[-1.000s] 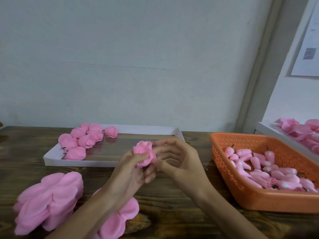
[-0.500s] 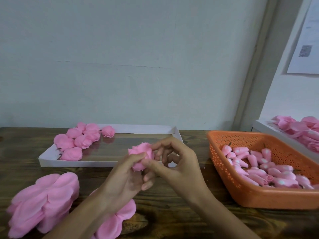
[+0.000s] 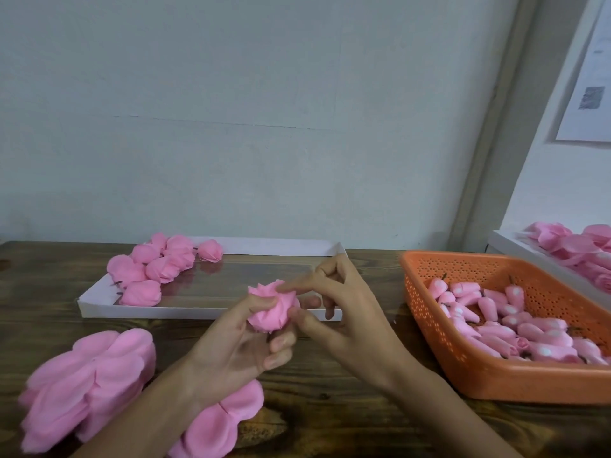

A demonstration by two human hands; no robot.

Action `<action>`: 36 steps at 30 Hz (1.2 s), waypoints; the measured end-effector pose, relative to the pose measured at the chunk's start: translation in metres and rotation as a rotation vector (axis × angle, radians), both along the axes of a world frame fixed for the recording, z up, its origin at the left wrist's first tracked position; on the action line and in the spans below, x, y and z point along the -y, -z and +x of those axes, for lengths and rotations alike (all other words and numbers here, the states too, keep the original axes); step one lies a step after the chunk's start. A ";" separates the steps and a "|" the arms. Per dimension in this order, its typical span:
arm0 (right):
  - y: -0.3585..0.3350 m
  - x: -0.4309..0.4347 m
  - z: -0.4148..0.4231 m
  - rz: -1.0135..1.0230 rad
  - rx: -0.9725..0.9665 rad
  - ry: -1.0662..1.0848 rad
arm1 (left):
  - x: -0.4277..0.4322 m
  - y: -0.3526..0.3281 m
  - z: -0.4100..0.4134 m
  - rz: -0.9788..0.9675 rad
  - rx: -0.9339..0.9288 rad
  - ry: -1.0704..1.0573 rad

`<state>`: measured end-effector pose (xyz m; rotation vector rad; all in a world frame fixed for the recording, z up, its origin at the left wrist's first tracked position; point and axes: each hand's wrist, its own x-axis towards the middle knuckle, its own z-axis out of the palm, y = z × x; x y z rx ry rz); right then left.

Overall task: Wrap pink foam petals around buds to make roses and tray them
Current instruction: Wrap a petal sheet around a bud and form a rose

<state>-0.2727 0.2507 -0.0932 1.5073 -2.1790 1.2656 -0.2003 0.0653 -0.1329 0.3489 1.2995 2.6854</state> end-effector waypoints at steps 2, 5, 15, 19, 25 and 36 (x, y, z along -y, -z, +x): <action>-0.001 0.000 0.000 0.032 -0.009 -0.002 | 0.003 0.001 0.000 0.004 0.012 0.004; -0.001 -0.002 -0.001 0.062 -0.012 0.003 | 0.007 0.003 -0.001 0.024 0.042 0.025; -0.001 -0.004 -0.007 -0.007 -0.049 -0.007 | 0.008 0.003 -0.003 -0.014 0.003 0.142; 0.000 -0.003 -0.006 0.006 0.029 -0.038 | 0.006 0.004 -0.001 -0.046 0.006 0.129; -0.001 -0.005 -0.010 0.019 0.134 -0.142 | 0.005 0.001 0.000 -0.064 0.032 0.017; 0.007 0.006 0.001 -0.103 0.070 0.020 | -0.023 -0.006 -0.001 -0.247 -0.087 -0.315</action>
